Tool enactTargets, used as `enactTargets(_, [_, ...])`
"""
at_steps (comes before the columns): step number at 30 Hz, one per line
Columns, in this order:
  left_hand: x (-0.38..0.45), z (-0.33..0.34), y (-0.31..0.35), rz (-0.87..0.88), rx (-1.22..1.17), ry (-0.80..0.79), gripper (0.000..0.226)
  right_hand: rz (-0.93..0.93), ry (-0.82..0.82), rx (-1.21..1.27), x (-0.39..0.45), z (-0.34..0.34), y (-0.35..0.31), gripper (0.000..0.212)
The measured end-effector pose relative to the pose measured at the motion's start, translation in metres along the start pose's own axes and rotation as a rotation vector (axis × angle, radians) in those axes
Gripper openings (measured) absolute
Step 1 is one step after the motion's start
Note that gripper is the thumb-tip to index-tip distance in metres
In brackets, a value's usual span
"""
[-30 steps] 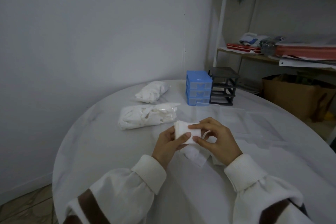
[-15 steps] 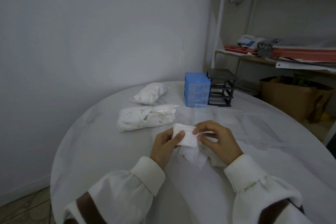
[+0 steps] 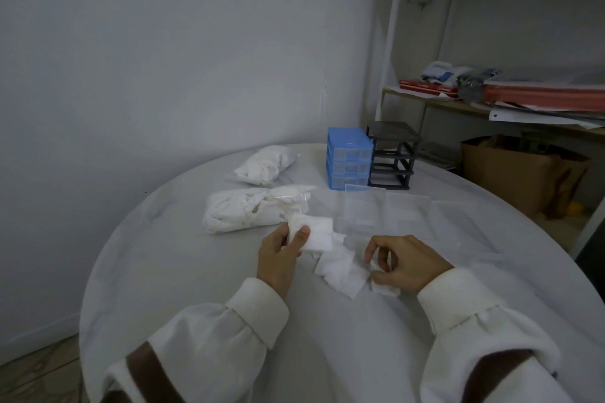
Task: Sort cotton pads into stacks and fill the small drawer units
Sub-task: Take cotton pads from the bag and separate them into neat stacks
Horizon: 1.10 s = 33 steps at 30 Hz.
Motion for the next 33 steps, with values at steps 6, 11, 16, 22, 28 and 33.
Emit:
enactTargets(6, [-0.001,0.000,0.002,0.005,0.021,0.011,0.011,-0.067,0.237,0.180,0.001,-0.014,-0.001,0.034])
enactTargets(11, [0.000,0.000,0.001,0.007,0.016,0.017,0.009,-0.166,0.445,0.431,-0.005,-0.030,-0.005,0.029])
enactTargets(16, [-0.001,0.005,-0.003,-0.023,-0.064,-0.032,0.016,-0.238,0.571,0.607,-0.010,-0.039,-0.006,0.022])
enactTargets(22, [-0.002,0.008,-0.006,-0.047,-0.057,-0.064,0.019,-0.232,0.546,0.792,-0.008,-0.037,-0.008,0.025])
enactTargets(28, [-0.004,0.011,-0.006,-0.067,-0.061,-0.090,0.019,-0.197,0.487,0.935,-0.010,-0.034,-0.015,0.016])
enactTargets(33, [-0.008,0.018,-0.006,-0.096,-0.028,-0.152,0.013,-0.225,0.374,1.019,-0.007,-0.022,-0.026,0.016])
Point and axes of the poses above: each hand's wrist, its own x-axis towards the middle knuckle, its own z-axis out of the palm, y = z × x, the point moved 7 cm from there along x, towards the middle knuckle, and after that the axes turned 4 degrees about -x, right-handed, at the moved point
